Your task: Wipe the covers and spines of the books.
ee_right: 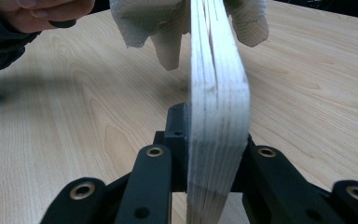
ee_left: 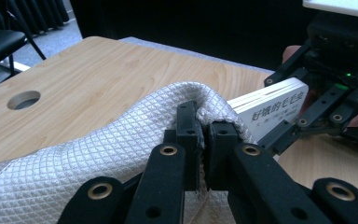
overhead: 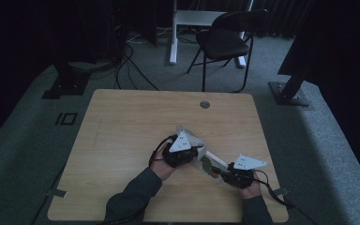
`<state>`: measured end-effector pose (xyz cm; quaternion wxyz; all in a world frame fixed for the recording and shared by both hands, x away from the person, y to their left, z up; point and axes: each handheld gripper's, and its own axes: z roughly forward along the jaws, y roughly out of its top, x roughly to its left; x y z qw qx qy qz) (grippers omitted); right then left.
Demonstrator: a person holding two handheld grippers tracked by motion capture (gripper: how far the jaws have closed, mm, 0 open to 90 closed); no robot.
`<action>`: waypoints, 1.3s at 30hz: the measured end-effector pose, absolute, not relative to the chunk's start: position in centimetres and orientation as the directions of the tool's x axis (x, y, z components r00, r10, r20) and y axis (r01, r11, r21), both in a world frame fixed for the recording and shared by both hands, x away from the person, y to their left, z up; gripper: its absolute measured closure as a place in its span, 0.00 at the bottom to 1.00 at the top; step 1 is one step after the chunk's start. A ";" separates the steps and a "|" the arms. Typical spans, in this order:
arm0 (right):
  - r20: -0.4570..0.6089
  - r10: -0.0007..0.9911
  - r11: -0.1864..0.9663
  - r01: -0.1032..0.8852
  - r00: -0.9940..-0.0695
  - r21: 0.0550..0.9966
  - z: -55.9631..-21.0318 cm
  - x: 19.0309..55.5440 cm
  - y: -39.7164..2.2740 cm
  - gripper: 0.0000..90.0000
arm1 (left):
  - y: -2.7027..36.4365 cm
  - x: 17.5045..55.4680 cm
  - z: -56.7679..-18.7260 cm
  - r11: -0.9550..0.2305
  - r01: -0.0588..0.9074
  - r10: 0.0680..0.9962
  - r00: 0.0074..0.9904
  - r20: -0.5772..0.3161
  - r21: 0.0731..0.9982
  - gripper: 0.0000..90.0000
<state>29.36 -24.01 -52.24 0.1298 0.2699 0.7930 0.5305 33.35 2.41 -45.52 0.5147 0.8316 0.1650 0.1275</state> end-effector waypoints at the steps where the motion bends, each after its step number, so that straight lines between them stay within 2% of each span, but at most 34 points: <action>1: 0.080 0.566 0.292 0.290 -0.821 0.912 -52.2 29.4 -24.0 0.86 | 2.3 33.3 -45.5 -0.417 0.142 0.403 0.914 0.043 0.898 0.97; 22: 0.066 0.571 0.298 0.281 -0.819 0.912 -52.2 29.3 -24.0 0.86 | 0.8 32.8 -45.3 -0.442 0.116 0.356 0.933 0.055 0.889 0.97; 39: 0.052 0.570 0.306 0.271 -0.820 0.913 -52.2 29.2 -23.9 0.87 | 0.3 32.9 -44.8 -0.436 0.111 0.356 0.933 0.058 0.893 0.96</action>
